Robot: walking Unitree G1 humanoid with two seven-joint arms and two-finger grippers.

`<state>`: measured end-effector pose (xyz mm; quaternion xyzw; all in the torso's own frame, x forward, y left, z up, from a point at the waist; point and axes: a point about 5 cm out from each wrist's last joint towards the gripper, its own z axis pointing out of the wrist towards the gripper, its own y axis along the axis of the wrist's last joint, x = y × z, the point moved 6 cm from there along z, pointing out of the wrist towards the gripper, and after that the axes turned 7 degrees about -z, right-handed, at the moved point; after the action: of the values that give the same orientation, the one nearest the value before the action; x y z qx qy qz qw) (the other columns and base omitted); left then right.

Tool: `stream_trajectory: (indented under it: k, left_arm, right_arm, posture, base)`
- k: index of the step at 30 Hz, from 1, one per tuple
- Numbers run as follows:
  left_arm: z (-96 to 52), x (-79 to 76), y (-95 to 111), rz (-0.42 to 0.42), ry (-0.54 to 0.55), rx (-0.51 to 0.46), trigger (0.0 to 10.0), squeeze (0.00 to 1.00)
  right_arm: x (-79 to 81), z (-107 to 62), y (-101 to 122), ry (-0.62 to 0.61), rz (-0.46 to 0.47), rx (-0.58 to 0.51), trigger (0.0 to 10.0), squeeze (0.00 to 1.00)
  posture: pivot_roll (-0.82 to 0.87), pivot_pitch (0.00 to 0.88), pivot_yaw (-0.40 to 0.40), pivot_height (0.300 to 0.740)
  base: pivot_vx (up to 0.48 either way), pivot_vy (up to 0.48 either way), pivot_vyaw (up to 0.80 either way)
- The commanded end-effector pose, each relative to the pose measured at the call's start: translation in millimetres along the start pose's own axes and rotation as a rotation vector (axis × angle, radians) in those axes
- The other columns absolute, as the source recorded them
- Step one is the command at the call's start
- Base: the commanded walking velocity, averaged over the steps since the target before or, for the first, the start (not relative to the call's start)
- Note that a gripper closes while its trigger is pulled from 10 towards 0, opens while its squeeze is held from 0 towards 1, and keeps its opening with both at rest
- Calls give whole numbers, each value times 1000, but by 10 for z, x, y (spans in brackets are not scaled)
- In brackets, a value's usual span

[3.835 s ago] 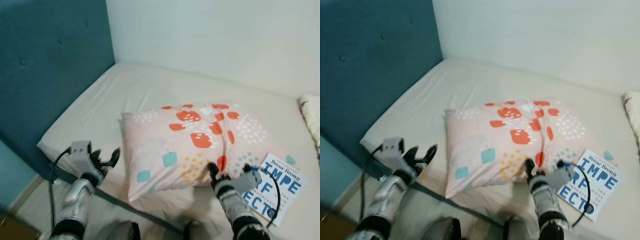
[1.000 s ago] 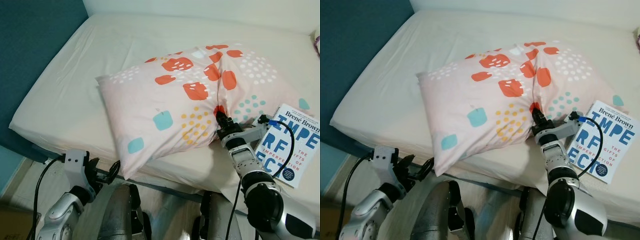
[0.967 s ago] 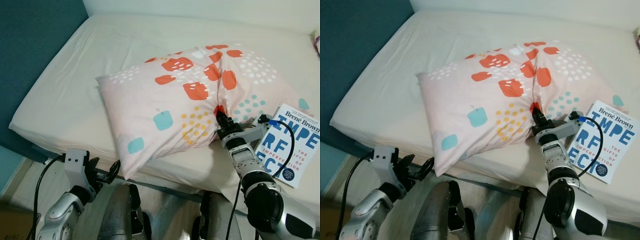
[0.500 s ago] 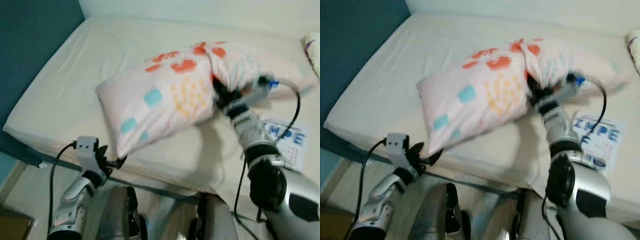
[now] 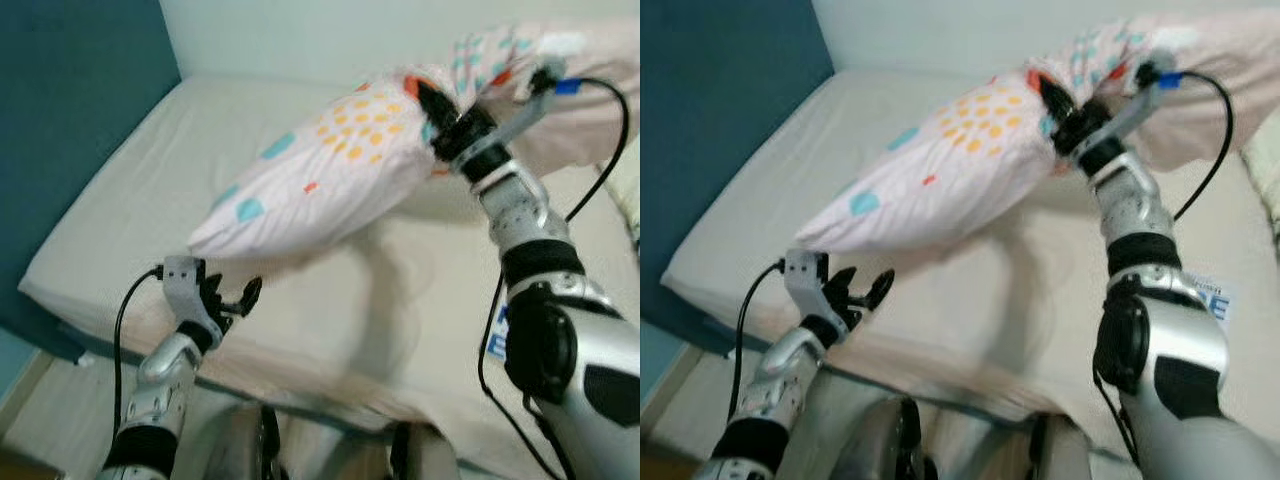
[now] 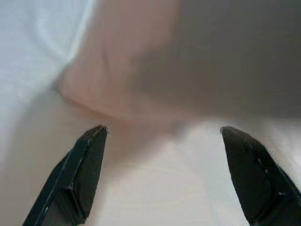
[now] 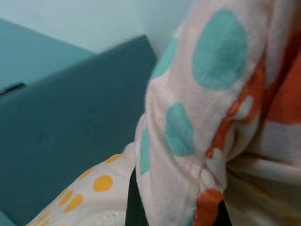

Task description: Clean up the room

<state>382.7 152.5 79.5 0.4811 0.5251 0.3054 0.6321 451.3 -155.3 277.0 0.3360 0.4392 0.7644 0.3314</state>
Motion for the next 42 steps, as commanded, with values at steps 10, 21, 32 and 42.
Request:
stream_trajectory:
  k: [10,21,32,42]
  left_arm:
    - [-131,814,160,88,363,45,10000,0]
    - [-606,1262,-249,123,620,178,10000,0]
    - [-1122,1616,-520,54,905,262,10000,0]
    - [-1457,1569,-985,24,945,418,10000,0]
  right_arm:
    - [-321,-537,-730,-213,68,153,0,0]
    - [-358,-574,-666,-241,57,138,0,0]
    - [-349,-575,-669,-249,58,128,0,0]
    - [-294,-587,-809,-240,62,169,0,0]
  posture:
    - [118,0,-29,631]
    - [117,0,-39,661]
    - [127,0,-50,701]
    - [120,0,-53,731]
  base:
    - [0,0,0]
    - [0,0,0]
    - [0,0,0]
    - [0,0,0]
